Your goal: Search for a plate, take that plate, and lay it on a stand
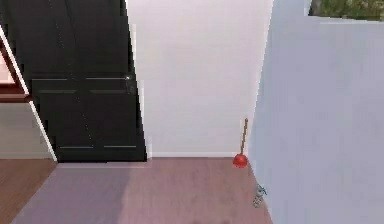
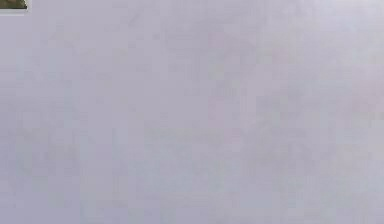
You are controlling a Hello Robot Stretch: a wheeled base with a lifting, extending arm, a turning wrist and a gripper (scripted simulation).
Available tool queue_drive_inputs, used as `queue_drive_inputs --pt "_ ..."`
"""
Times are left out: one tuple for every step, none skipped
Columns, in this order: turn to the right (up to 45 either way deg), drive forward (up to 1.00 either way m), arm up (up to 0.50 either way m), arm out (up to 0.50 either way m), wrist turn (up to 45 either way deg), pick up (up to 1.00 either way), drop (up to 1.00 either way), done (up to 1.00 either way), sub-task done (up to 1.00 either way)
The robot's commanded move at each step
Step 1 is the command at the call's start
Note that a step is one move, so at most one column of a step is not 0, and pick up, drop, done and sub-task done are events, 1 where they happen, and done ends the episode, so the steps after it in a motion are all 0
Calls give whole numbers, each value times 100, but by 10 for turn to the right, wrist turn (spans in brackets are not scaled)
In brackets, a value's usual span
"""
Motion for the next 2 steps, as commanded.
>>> queue_drive_inputs --pt "0 45 0 0 0 0 0 0 0" --pt "-450 0 0 0 0 0 0 0 0"
